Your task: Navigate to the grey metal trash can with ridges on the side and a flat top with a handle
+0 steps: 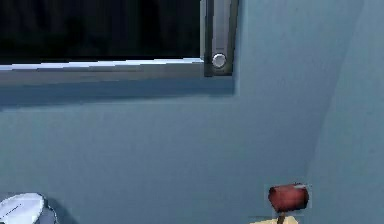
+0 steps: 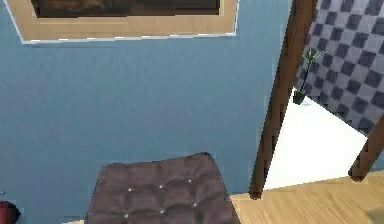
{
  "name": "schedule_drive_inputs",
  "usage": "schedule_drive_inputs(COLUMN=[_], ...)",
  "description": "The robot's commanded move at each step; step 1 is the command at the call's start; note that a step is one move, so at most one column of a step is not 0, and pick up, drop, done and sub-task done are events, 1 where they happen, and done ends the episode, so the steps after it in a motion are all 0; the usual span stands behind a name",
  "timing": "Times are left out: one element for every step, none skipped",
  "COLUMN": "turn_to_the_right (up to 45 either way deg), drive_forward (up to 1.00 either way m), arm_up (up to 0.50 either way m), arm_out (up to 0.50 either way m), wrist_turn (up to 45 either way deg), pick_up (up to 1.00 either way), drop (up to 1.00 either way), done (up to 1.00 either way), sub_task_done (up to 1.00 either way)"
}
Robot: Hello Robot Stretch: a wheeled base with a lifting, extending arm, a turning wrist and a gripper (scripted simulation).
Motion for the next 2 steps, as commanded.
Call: schedule_drive_inputs(turn_to_the_right=[-45.0,0.0], drive_forward=[0.0,0.0], arm_up=[0.0,0.0], arm_out=[0.0,0.0], wrist_turn=[0.0,0.0], pick_up=[0.0,0.0], drop=[0.0,0.0], done=[0.0,1.0], sub_task_done=[0.0,0.0])
